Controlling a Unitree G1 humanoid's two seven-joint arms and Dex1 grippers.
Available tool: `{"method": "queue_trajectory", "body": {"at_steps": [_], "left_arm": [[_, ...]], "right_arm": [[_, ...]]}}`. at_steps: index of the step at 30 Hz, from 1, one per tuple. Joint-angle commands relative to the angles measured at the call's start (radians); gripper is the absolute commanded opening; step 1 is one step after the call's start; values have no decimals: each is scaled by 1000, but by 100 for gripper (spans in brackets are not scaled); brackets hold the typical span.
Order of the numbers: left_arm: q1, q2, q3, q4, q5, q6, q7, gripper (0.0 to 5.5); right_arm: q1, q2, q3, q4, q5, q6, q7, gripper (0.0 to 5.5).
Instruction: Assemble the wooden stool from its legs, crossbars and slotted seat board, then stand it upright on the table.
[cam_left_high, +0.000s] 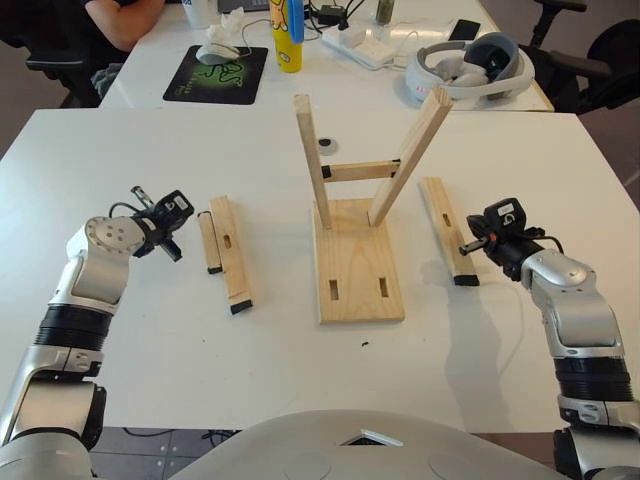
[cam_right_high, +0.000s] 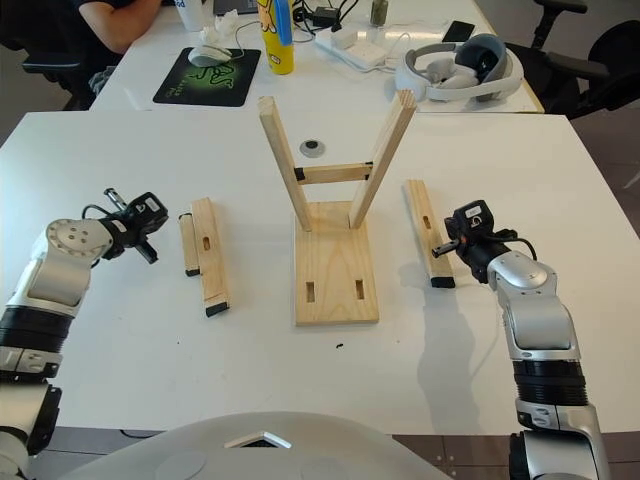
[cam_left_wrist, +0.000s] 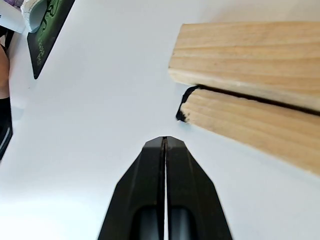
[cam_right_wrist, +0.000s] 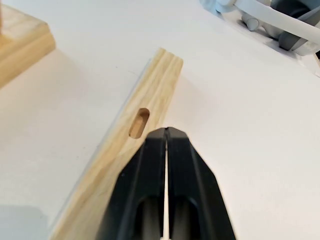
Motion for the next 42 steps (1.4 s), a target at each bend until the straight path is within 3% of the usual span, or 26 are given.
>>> {"method": "queue_trajectory", "body": {"at_steps": [1,18,27,32,42], "left_arm": [[-54,-48,-15,9,-22,-1,-9,2],[-44,-54,-74,14,5,12,-37,2],[-90,-118,-128,65,12,-4,-41,2],[-127,-160,-145,102,19,-16,-31,2],[-128,-138,-122,94,20,-18,-22,2]], "right_arm": [[-27,16,9,25,-23,-41,-13,0],[-89,11,83,165,-117,-63,5,0],[-135,10,133,205,-144,-67,45,0],[-120,15,179,183,-146,-44,84,0],[-46,-9,184,65,-164,30,92,0]]}}
